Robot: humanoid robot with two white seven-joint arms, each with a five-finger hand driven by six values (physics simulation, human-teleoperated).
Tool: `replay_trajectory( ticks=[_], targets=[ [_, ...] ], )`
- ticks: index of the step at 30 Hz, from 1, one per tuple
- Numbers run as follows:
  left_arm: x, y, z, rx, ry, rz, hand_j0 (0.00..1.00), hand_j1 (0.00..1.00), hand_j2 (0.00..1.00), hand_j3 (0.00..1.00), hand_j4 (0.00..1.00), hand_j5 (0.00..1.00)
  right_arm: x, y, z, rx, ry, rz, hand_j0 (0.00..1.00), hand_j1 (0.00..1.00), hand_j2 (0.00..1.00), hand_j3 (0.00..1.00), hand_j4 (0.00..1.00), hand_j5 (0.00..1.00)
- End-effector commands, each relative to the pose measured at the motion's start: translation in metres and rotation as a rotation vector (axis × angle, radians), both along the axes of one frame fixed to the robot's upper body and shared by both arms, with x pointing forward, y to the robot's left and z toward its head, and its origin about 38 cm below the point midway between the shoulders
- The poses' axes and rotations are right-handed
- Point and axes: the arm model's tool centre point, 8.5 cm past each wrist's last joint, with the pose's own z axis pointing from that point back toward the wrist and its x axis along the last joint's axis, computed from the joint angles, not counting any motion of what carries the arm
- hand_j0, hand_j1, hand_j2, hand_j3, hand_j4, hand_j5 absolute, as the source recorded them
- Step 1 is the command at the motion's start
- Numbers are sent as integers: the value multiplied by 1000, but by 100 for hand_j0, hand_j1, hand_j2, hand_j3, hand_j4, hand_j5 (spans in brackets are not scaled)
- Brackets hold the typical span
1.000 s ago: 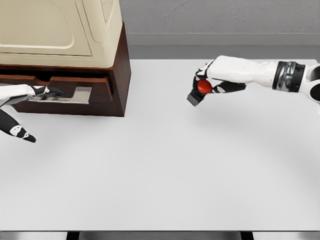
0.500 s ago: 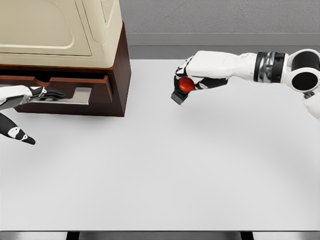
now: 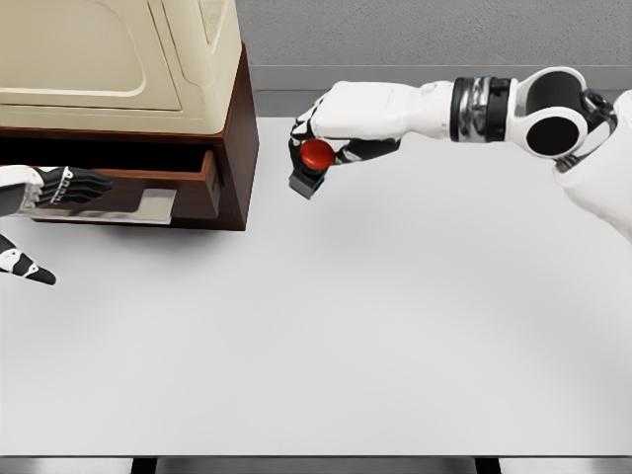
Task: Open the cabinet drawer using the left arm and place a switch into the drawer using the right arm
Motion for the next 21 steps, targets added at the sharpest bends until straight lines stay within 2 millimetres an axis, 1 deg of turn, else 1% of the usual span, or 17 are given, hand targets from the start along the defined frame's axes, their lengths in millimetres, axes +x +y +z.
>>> replay_trajectory(
  ticks=[1, 4, 7, 8, 10, 14, 16, 19, 21],
  targets=[
    [-1, 1, 2, -14, 6, 8, 100, 100, 100, 100, 100, 100, -6, 10, -2, -5, 8, 21, 45, 45, 45, 45, 45, 45],
    [-1, 2, 3, -29, 12, 16, 100, 100, 100, 100, 100, 100, -14, 18, 6, -9, -10, 37, 45, 45, 45, 45, 45, 45],
    [-3, 4, 4, -47, 26, 25, 100, 100, 100, 100, 100, 100, -16, 25, 12, -19, -20, 39, 45, 45, 45, 45, 45, 45],
    [-3, 5, 3, -50, 29, 27, 100, 100, 100, 100, 100, 100, -18, 36, 14, -17, -20, 59, 45, 45, 45, 45, 45, 45],
    [-5, 5, 0, -64, 47, 32, 100, 100, 100, 100, 100, 100, -18, 45, 20, -11, -27, 60, 45, 45, 45, 45, 45, 45],
    [-6, 5, -4, -75, 64, 37, 100, 100, 100, 100, 100, 100, -19, 53, 27, -4, -39, 65, 45, 45, 45, 45, 45, 45],
    [-9, 10, -3, -77, 74, 52, 100, 100, 100, 100, 100, 100, -20, 59, 32, 3, -44, 70, 45, 45, 45, 45, 45, 45],
    [-12, 16, 1, -66, 77, 69, 100, 100, 100, 100, 100, 100, -22, 62, 38, 5, -57, 78, 45, 45, 45, 45, 45, 45],
    [-12, 16, 0, -70, 84, 72, 100, 100, 100, 100, 100, 100, -25, 63, 39, 6, -60, 85, 45, 45, 45, 45, 45, 45]
  ],
)
